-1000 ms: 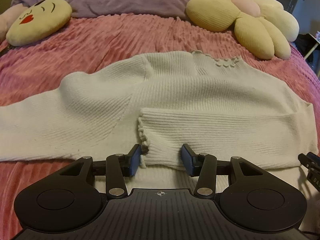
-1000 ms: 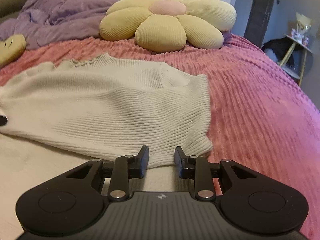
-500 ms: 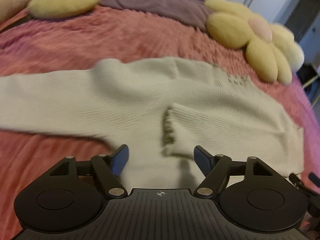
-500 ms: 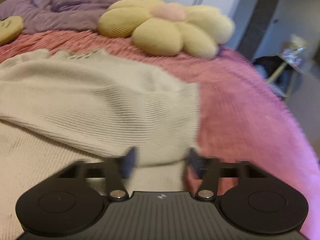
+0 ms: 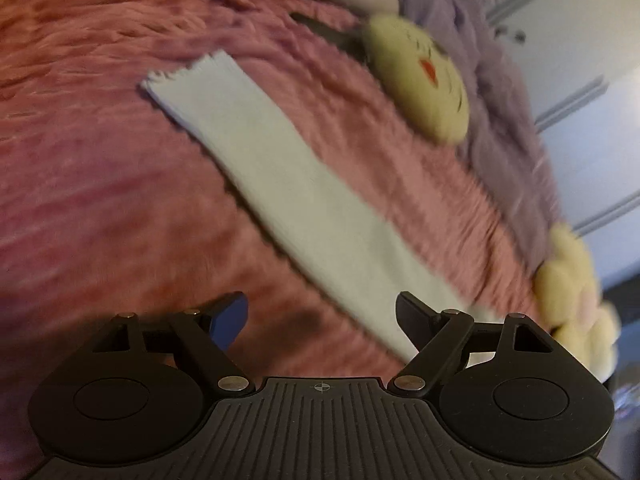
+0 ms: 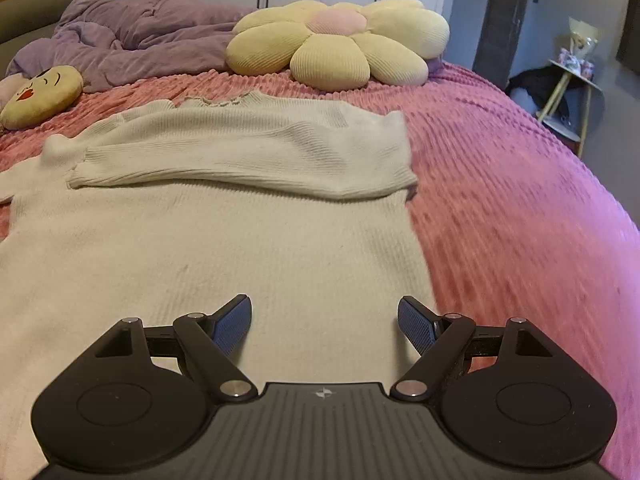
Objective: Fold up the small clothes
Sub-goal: 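Grasp the other sleeve cuff with the left gripper, then fold the held sleeve across the sweater body and open the left gripper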
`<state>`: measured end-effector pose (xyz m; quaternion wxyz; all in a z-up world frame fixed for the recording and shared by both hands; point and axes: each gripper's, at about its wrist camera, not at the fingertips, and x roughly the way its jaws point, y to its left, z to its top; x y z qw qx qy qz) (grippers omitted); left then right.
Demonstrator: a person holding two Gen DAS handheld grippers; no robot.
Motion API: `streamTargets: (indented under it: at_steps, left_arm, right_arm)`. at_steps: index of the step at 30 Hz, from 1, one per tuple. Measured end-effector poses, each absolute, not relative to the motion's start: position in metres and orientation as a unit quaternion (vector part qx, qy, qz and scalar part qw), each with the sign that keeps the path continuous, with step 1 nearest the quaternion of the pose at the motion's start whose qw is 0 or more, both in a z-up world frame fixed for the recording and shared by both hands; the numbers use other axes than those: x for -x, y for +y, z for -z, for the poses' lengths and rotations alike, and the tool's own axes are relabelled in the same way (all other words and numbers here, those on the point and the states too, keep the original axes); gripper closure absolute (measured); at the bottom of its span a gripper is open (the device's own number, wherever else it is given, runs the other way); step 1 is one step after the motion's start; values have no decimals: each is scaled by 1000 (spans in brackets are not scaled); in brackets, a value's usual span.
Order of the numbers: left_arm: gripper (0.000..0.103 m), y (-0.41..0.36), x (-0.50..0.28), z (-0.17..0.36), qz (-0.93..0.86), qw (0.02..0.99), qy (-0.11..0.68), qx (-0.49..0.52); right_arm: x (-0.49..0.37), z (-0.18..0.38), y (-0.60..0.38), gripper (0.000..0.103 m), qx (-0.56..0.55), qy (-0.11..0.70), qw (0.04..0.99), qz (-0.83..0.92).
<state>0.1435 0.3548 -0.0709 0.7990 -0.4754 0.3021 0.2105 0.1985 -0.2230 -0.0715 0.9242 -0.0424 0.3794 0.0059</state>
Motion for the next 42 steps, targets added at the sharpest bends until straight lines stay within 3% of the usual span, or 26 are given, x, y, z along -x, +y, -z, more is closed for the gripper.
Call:
streamTargets:
  at_steps: [9, 17, 19, 36, 42]
  left_arm:
    - [33, 389, -160, 99, -183, 773, 262, 549]
    - [71, 411, -154, 113, -191, 749, 254, 581]
    - [91, 415, -148, 115, -195, 747, 256, 582]
    - [90, 449, -128, 124, -216, 713, 179, 643]
    - [94, 433, -141, 78, -215, 783, 215, 542]
  right_arm:
    - [-207, 64, -196, 22, 49, 389, 920, -10]
    - [-207, 68, -197, 22, 48, 397, 916, -6]
    - [-207, 67, -199, 22, 48, 395, 917, -2]
    - [-205, 60, -200, 22, 44, 386, 922, -6]
    - [-201, 62, -200, 22, 47, 387, 921, -16]
